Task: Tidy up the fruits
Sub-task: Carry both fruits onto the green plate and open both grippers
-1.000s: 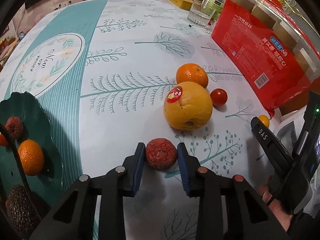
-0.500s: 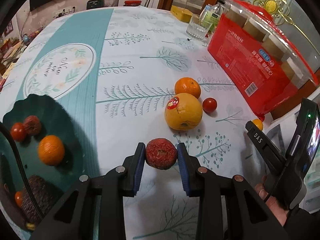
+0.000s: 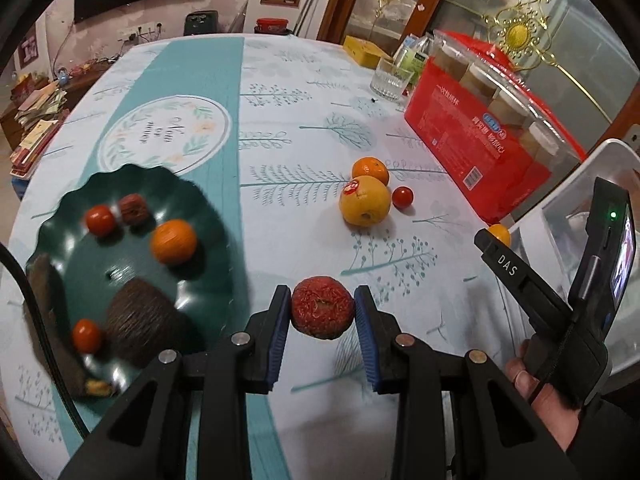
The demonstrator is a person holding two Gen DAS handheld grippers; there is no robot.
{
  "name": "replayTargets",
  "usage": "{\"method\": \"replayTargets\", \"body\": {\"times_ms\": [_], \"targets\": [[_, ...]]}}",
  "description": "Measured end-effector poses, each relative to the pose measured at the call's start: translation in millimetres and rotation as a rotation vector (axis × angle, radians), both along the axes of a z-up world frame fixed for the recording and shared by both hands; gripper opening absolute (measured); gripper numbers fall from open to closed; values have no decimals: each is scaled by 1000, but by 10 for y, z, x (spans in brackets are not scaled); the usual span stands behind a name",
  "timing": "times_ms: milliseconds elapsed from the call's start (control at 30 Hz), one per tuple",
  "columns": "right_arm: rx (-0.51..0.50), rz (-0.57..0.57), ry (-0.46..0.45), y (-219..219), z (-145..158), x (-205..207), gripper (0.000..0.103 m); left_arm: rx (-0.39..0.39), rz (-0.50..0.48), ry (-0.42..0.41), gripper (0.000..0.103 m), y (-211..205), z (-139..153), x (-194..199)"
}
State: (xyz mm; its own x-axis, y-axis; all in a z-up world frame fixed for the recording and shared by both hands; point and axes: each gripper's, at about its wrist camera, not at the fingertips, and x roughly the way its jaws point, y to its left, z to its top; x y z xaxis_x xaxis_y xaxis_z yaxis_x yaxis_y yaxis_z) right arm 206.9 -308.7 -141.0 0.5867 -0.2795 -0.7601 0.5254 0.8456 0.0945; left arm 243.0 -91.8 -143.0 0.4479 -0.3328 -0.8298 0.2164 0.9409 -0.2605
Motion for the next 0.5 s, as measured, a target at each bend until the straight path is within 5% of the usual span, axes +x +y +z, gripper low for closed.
{"method": "replayTargets", "body": {"times_ms": [500], "targets": [[28,138,14,841,196,-416,31,5,54,-21,31,935,246,-622]]}}
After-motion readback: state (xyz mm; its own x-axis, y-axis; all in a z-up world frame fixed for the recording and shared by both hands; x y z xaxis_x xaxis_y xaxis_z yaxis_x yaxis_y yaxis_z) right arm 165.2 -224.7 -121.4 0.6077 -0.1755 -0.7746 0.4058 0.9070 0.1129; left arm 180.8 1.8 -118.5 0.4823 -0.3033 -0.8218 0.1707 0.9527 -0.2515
